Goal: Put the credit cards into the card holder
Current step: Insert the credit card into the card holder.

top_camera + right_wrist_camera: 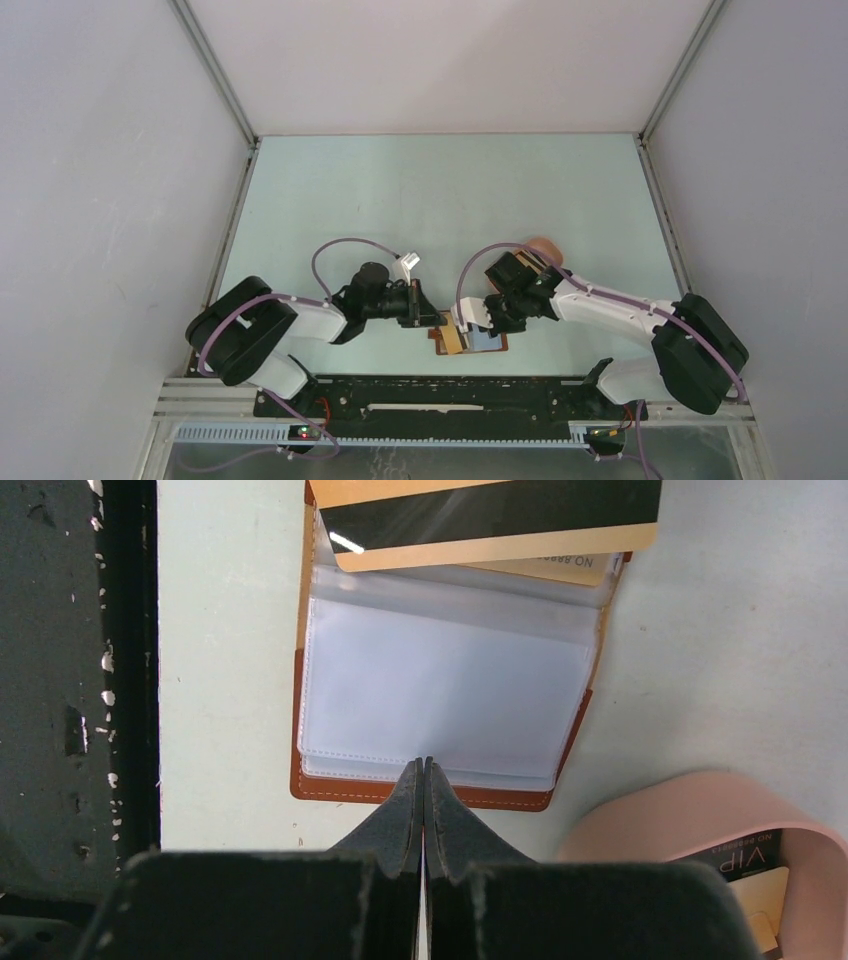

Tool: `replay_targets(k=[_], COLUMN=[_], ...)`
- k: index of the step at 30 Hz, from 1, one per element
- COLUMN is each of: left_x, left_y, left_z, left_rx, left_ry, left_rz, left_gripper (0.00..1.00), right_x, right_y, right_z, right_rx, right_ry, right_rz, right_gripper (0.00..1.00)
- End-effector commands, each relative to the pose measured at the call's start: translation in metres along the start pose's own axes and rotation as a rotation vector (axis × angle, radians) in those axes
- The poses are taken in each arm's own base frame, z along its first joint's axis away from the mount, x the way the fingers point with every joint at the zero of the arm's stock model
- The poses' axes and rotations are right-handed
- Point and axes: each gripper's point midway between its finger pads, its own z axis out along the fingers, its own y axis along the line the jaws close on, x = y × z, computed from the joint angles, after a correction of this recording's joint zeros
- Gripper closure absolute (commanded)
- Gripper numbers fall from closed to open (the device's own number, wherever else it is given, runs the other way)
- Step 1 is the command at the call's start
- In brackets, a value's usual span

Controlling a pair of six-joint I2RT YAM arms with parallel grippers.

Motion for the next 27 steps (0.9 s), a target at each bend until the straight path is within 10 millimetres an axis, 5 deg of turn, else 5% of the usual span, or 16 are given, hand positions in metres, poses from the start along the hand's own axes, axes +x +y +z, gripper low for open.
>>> replay_targets(k=[1,27], left_x=[-0.022,-0.026], left_y=[-0.019,-0.009], left_z=[0.004,0.020], left_rx=[0.059,0.076], left_ry=[-0.050,-0.075], left_rz=[0.054,-0.032], left_gripper=[1.00,1.00], right_x=[-0.002,0.003], right_y=[0.001,0.002], right_z=[0.004,0.008], right_rx=[-0.003,-0.010], right_ry=[0.008,0.041], right_rz=[-0.024,-0.025], right_gripper=[1.00,1.00])
